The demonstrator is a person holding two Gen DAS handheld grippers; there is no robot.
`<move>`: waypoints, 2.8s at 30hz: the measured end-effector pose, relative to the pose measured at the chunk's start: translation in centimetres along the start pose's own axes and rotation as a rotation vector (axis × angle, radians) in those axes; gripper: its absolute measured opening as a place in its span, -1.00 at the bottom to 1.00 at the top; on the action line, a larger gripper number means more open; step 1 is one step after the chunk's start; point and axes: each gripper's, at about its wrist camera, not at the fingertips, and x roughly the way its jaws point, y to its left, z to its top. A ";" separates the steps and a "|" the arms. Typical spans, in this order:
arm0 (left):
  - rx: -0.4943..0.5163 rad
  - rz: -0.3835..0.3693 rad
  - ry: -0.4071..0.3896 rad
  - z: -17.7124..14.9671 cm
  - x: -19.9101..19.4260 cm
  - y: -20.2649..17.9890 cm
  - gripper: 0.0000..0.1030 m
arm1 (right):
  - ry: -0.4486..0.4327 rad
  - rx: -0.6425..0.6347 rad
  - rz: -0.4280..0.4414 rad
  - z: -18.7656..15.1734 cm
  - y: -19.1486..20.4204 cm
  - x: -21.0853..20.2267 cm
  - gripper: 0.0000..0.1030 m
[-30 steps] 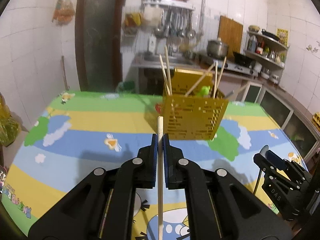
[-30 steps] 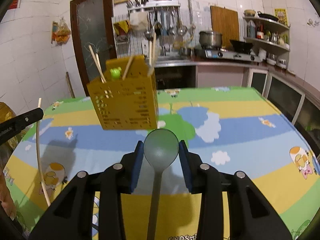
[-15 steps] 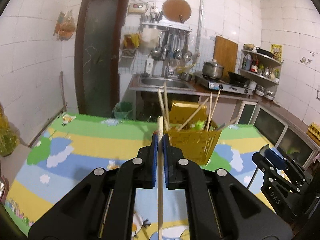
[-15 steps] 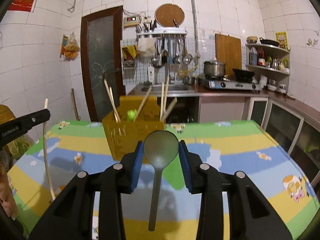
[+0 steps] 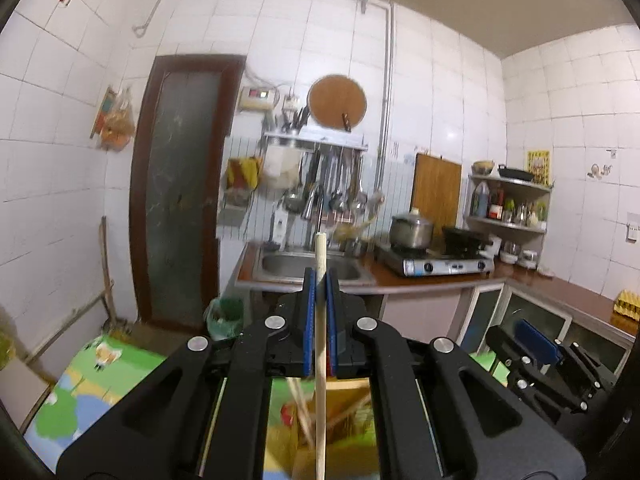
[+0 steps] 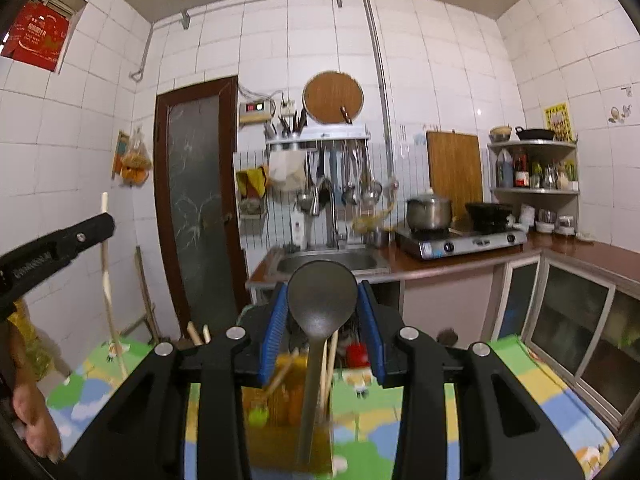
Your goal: Organize utensils
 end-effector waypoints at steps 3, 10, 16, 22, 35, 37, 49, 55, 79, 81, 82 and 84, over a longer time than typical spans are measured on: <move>-0.005 0.000 -0.023 -0.2 3.0 -0.3 -0.92 | -0.015 0.008 0.009 0.3 0.1 2.5 -0.30; 0.008 0.017 -0.031 -3.7 8.7 -0.7 -0.92 | 0.009 0.034 0.020 -2.3 0.3 7.6 -0.30; 0.015 0.023 0.053 -7.8 11.4 -0.2 -0.92 | 0.084 0.023 0.023 -6.4 0.2 10.3 -0.30; 0.070 0.019 0.089 -8.1 9.6 0.0 -0.06 | 0.154 -0.001 0.009 -7.7 0.0 10.5 0.39; 0.054 0.071 0.099 -6.7 -5.2 4.0 0.90 | 0.185 0.000 -0.023 -6.9 -1.0 -0.3 0.91; 0.048 0.089 0.109 -7.8 -7.6 4.4 0.90 | 0.196 0.005 -0.016 -7.7 -0.9 -2.4 0.91; 0.047 0.147 0.177 -18.4 -17.5 4.5 0.90 | 0.242 -0.016 0.005 -16.6 1.0 -13.6 0.91; 0.080 0.180 0.181 -21.9 -19.4 4.1 0.90 | 0.226 -0.003 0.024 -18.9 1.2 -15.9 0.91; 0.076 0.263 0.104 -22.6 -20.9 4.0 0.90 | 0.151 -0.050 -0.002 -20.7 2.1 -17.8 0.91; 0.076 0.258 0.102 -22.5 -21.0 4.0 0.90 | 0.143 -0.050 -0.006 -20.7 2.1 -18.0 0.91; 0.076 0.258 0.102 -22.5 -21.0 4.0 0.90 | 0.138 -0.050 -0.010 -20.7 2.1 -18.1 0.91; 0.077 0.258 0.100 -22.5 -21.0 3.9 0.90 | 0.130 -0.047 -0.018 -20.6 2.1 -18.3 0.91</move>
